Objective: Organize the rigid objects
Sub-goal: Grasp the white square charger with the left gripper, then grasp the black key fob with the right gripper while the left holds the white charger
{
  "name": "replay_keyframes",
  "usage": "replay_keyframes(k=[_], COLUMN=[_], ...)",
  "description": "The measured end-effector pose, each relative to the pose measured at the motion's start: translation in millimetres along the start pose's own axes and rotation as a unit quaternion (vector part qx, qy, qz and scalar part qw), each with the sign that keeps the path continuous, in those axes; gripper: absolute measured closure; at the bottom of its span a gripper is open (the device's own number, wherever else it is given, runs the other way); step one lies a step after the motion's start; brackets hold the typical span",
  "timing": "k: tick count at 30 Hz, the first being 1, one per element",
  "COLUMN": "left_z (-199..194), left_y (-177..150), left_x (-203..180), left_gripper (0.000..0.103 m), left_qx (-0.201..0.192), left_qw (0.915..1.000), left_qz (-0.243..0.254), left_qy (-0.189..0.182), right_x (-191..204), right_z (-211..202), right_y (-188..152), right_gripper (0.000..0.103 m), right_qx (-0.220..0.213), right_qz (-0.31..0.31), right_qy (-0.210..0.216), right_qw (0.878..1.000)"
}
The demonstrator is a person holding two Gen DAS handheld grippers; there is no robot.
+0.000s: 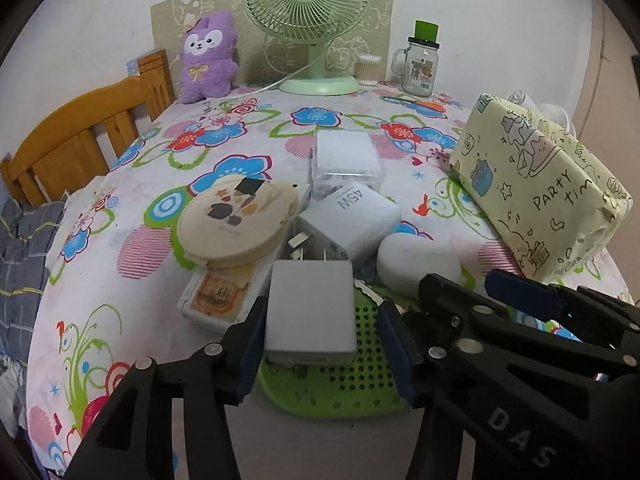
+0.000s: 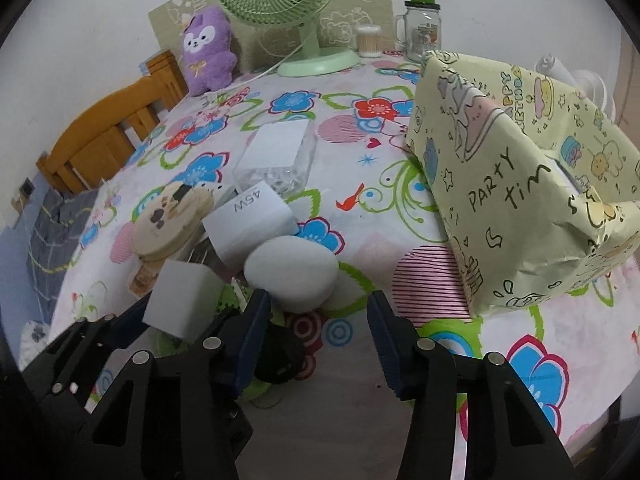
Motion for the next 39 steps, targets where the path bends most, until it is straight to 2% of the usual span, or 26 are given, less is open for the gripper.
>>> replay_keyframes(k=[1, 16, 18, 21, 39], left_z=[0, -23, -23, -23, -27], left_y=[0, -20, -21, -21, -14], left_x=[0, 15, 15, 12, 9], left_gripper=[0.063, 0.063, 0.063, 0.063, 0.064], left_qx=[-0.003, -0.001, -0.002, -0.002, -0.002], left_qw=[1.0, 0.9999, 0.9999, 0.9998, 0.9999], left_qz=[0.002, -0.008, -0.006, 0.003, -0.009], left_qy=[0.0, 0.01, 0.012, 0.019, 0.008], right_x=[-1, 16, 17, 22, 18], right_z=[-1, 0, 1, 0, -11], right_y=[0, -14, -15, -15, -8], right_gripper=[0.048, 0.049, 0.053, 0.069, 0.069], right_qx=[-0.002, 0.023, 0.026, 0.024, 0.005], right_qz=[0.001, -0.019, -0.019, -0.022, -0.026], right_qy=[0.002, 0.019, 0.026, 0.031, 0.011], right_qw=[1.0, 0.999, 0.999, 0.999, 1.0])
Point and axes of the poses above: each gripper's, at about its wrist camera, not at the fingertips, and z roughly the way its jaws point, x to its left, y to its top, the point moved 2 cm from there along z, roughly the way its jaws point, and after that the axes turned 13 degrees about -y, right-handed, at the moved point
